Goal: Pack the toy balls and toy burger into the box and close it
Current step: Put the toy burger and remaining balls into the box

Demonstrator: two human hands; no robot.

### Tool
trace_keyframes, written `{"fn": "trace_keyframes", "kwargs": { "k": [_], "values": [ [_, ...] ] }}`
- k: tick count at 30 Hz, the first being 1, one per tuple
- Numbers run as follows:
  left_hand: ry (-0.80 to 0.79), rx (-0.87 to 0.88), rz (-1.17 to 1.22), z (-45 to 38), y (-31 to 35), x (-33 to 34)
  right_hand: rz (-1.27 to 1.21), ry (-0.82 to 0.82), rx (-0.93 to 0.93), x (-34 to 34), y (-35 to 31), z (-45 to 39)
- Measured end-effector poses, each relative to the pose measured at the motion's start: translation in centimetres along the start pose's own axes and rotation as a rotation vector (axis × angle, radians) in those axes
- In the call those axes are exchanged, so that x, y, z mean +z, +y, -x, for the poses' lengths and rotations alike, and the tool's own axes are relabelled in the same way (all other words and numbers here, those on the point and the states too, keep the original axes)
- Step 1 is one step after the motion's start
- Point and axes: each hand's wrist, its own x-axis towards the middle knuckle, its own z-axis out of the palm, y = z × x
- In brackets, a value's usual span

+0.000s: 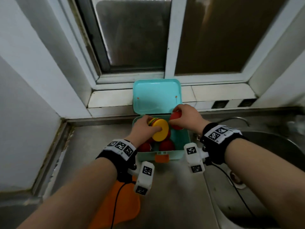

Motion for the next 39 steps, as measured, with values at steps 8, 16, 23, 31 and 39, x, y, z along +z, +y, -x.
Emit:
{"fn": "trace_keyframes", "kwargs": {
  "k": [8, 16, 23, 31, 39],
  "values": [
    [-0.111, -0.316, 0.156, 0.1, -1.1, 1.2, -0.048, 0.064, -0.088, 1.3, -2.0, 0.1],
    [-0.279, -0.261, -0.193, 0.9, -1.4, 2.3, -0.079, 0.022, -0.166, 2.9, -3.6, 0.3],
    [-0.56, -0.481, 0.237, 1.7, -0.9, -1.9, -0.073, -0.01, -0.193, 3.4, -4.0, -0.6],
    [-0.473, -0.031, -0.463, 0.2, -1.8, -0.6, -0.08, 0.029, -0.222, 3.9, -4.8, -1.8],
    [-0.302, 0.02, -0.678, 2.3, -3.0, -1.6, 0.013, 0.044, -0.253, 3.6, -5.8, -0.1]
  ]
}}
